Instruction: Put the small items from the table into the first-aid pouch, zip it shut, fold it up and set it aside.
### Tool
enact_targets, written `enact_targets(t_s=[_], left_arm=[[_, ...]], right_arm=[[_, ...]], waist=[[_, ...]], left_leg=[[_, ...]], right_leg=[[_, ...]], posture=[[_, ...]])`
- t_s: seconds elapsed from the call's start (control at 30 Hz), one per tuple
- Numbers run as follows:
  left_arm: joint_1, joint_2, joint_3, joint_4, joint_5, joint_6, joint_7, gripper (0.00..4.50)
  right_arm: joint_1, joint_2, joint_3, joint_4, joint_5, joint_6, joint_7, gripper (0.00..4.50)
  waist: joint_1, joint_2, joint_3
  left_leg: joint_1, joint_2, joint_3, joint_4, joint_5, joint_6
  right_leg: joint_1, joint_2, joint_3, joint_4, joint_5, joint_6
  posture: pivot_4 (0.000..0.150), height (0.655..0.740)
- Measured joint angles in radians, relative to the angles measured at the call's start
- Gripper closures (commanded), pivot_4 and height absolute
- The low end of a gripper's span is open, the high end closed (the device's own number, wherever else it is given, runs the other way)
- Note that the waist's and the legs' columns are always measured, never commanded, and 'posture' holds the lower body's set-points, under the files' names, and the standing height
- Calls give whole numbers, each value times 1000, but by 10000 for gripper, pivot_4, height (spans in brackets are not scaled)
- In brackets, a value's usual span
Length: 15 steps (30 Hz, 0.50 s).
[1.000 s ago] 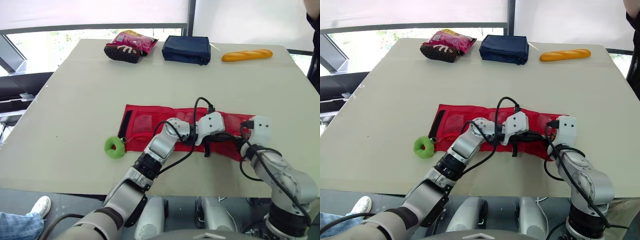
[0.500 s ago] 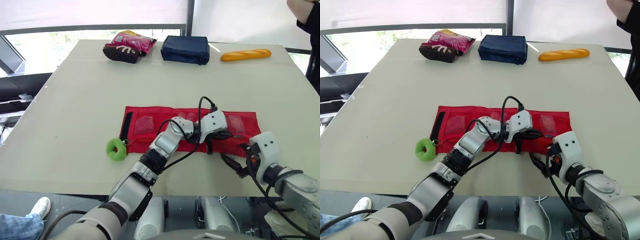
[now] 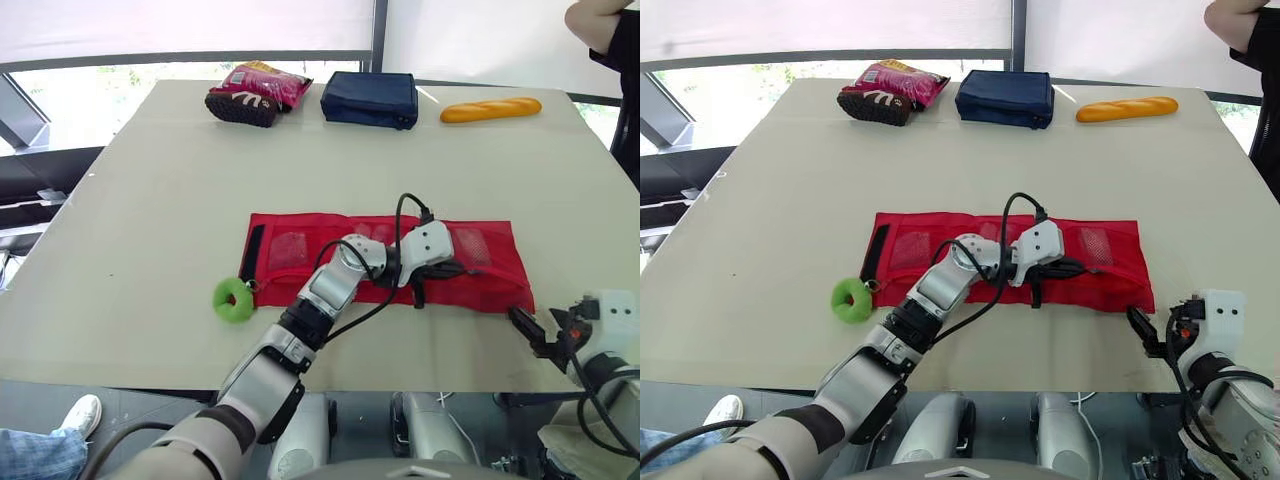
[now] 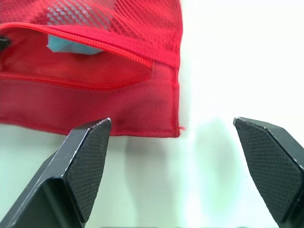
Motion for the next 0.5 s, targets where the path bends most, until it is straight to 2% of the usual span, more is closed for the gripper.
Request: enact_targets(t_s=[0.1, 0.13, 0.2, 0.27, 0.33, 0.37, 0.43, 0.47, 0.5], left_arm=[[0, 3, 10, -18, -17, 36, -7, 34750], [0, 3, 18, -25, -24, 53, -9, 30225], [0, 30, 36, -73, -49, 91, -26, 21220], [-1, 60, 61, -117, -75, 110, -42, 10272], [-2, 110, 103, -162, -118, 123, -80, 1787], [-2, 138, 114, -176, -145, 128, -117, 0], [-9, 224, 150, -222, -218, 150, -221, 0], [-19, 263, 167, -238, -243, 167, -259, 0], [-32, 311, 184, -256, -275, 184, -306, 0]], right_arm=[[-21, 10, 3, 19, 18, -3, -5, 533], [-27, 16, 3, 26, 26, -3, -7, 3100], [-34, 19, 5, 32, 49, 0, -7, 9377], [-32, 17, 11, 32, 58, 0, -6, 20153], [-27, 7, 14, 35, 60, -1, -4, 28971], [-29, 5, 14, 36, 61, -2, -3, 31849], [-33, 4, 15, 40, 65, -6, -2, 41344], [-33, 4, 16, 45, 69, -7, -1, 44401], [-34, 4, 18, 52, 75, -8, -1, 44401]], waist=[[2, 0, 0], [2, 0, 0], [0, 0, 0], [-1, 0, 0], [0, 1, 0], [-1, 1, 0], [-10, 1, 0], [-13, 1, 0], [-15, 1, 0]], left_leg=[[0, 0, 0, 0, 0, 0], [-1, 0, 0, 0, 0, 0], [-2, 0, 0, 0, 0, 0], [-2, 0, 0, 0, 0, 0], [-2, 0, 0, 0, 0, 0], [-2, 0, 0, 0, 0, 0], [-1, 0, 0, 0, 0, 0], [-1, 1, 0, 0, 0, 0], [-1, 1, 0, 0, 0, 0]], right_leg=[[0, 0, 0, -1, 0, 0], [0, 0, 0, -1, 1, 1], [-1, 0, 0, -1, 1, 1], [-1, 0, 0, 0, 1, 1], [-1, 0, 0, 0, 1, 1], [-1, 0, 0, 0, 1, 1], [-1, 0, 0, 0, 0, 0], [-1, 0, 0, 0, 0, -1], [-1, 0, 0, 1, 0, -1]], posture=[[1500, 7134], [1500, 7134], [1500, 7134], [1500, 7134], [1500, 7134], [1500, 7134], [1500, 7134], [1500, 7134], [1500, 7134]])
